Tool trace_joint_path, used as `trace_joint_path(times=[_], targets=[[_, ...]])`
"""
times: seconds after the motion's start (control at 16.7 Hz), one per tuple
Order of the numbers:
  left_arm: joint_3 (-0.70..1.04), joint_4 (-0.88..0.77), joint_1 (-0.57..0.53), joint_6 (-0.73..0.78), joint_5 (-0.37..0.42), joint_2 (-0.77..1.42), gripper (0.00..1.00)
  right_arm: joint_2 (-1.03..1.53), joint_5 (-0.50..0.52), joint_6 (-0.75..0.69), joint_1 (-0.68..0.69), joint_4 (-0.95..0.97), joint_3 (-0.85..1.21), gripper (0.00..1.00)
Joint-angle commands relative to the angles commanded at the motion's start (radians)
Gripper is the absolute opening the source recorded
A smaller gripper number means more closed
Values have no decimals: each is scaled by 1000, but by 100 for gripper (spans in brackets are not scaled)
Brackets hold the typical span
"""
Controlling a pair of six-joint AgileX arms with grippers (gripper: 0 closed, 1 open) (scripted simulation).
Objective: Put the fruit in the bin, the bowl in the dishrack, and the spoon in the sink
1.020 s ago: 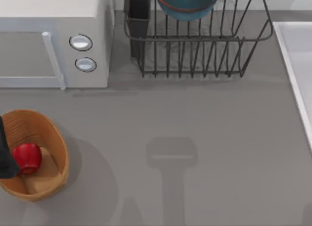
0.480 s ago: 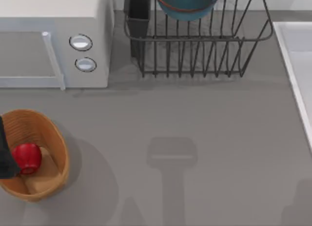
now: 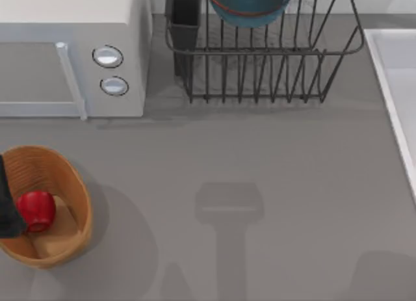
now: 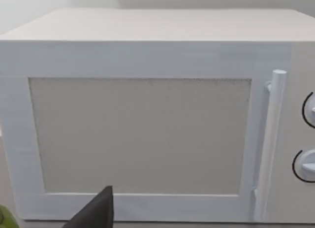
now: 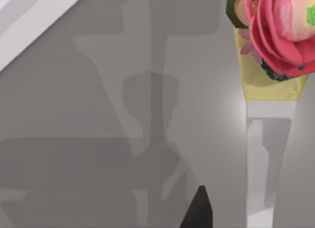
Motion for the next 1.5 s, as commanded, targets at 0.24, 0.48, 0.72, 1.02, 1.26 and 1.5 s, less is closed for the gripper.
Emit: trace_joint_path(times=[0.24,0.48,0.72,1.02,1.26,1.5], targets=[[0,0,0,0,0,0,100,13,-1,4,2,-1,7,0],[0,0,0,0,0,0,100,144,1,37,20,-61,154,0],[0,0,0,0,0,0,100,390,3,88,63,-173,468,0],[0,0,0,0,0,0,100,772,3,167,136,-345,1023,0],[0,0,0,0,0,0,100,1057,4,230,198,-465,1464,0],[0,0,0,0,0,0,100,1269,6,280,253,-544,1789,0]])
